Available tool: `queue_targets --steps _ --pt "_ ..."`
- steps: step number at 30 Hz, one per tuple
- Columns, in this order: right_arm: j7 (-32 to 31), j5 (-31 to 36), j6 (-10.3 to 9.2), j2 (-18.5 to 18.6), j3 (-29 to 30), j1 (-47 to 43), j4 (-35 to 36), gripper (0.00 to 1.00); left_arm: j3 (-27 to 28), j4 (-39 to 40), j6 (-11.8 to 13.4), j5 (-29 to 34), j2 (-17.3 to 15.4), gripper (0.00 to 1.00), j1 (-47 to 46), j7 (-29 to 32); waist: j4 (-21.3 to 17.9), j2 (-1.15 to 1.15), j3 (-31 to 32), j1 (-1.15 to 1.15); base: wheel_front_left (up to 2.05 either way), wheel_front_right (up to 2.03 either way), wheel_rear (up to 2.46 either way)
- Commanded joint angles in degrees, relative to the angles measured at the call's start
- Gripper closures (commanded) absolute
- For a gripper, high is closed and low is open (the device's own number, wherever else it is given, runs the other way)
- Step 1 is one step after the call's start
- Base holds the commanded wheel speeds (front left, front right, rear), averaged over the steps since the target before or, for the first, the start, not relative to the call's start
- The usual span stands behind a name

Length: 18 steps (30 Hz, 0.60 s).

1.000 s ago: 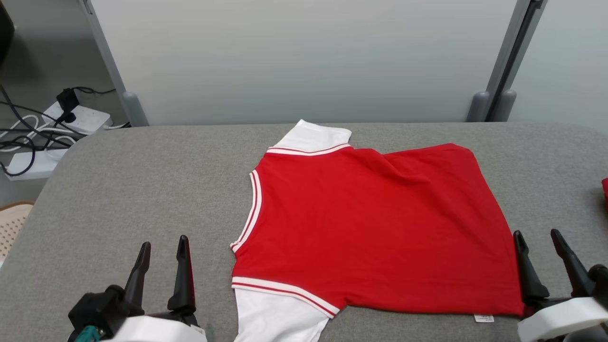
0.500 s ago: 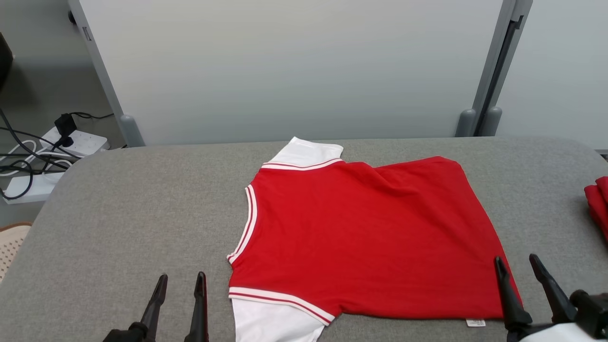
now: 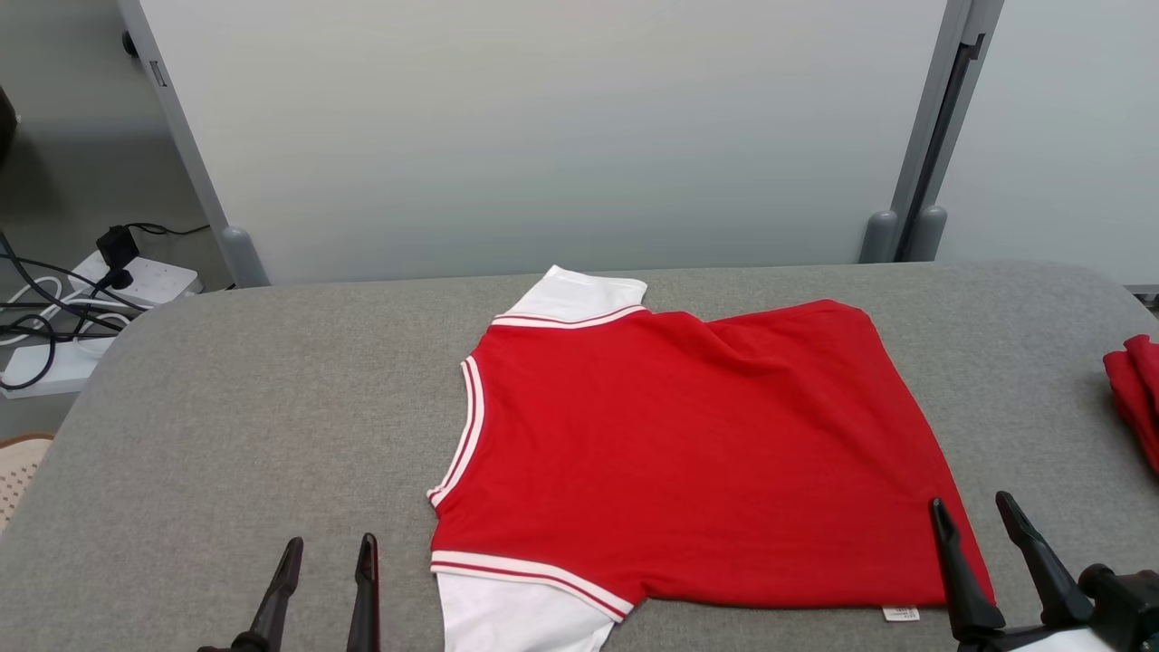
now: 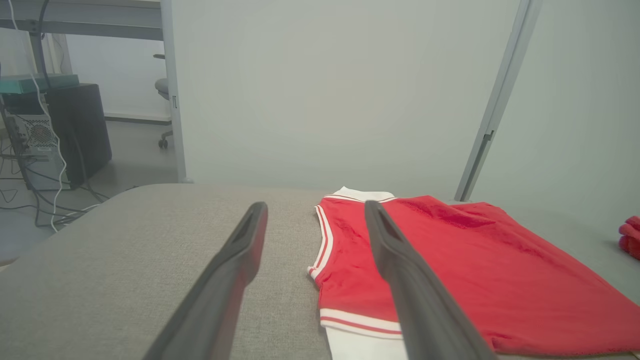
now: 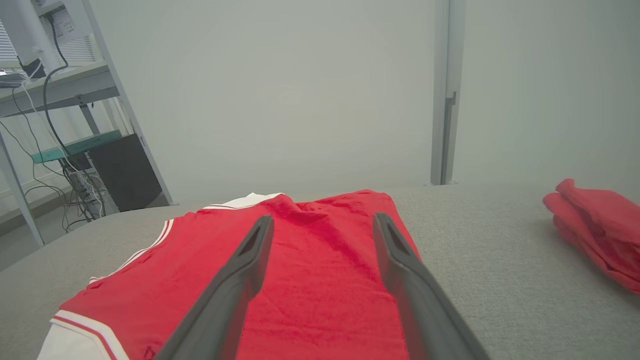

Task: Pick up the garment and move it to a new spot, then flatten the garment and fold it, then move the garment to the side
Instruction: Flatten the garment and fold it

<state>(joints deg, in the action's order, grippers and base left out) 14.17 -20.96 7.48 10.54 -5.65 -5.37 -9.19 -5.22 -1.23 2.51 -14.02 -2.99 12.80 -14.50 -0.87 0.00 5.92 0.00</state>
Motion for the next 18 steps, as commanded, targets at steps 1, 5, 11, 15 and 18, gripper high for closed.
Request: queue_targets --steps 1,5,11,15,18 --pt "0.83 -0.52 0.01 1.01 -0.63 0.51 2.22 0.0 2.26 1.75 -0.35 0.66 -0.06 0.0 -1.53 -0.5 0.0 0.0 -0.1 0.0 0.0 0.0 0.0" --pt "0.83 -0.58 0.01 0.94 -0.48 0.21 2.78 0.0 2.59 1.96 -0.78 1.24 0.06 0.0 -1.59 -0.5 -0.02 0.0 -0.28 0.0 0.0 0.0 0.0" --pt "0.83 -0.81 0.01 0.9 -0.62 0.04 2.96 0.0 2.08 1.75 -0.28 1.69 0.1 0.0 -1.63 -0.5 0.05 0.0 -0.53 0.0 0.0 0.0 0.0" --pt "0.83 -0.9 0.01 1.02 -0.68 0.06 2.87 0.0 1.23 0.59 -0.55 1.79 0.1 0.0 -1.36 -0.5 0.11 0.0 -0.66 0.0 0.0 0.0 0.0" --pt "0.83 -0.99 0.01 1.1 -0.71 0.11 2.77 0.0 -0.81 -4.67 -1.46 2.18 0.11 0.0 -0.5 -0.41 0.11 0.0 -0.81 0.0 0.0 0.0 0.0"
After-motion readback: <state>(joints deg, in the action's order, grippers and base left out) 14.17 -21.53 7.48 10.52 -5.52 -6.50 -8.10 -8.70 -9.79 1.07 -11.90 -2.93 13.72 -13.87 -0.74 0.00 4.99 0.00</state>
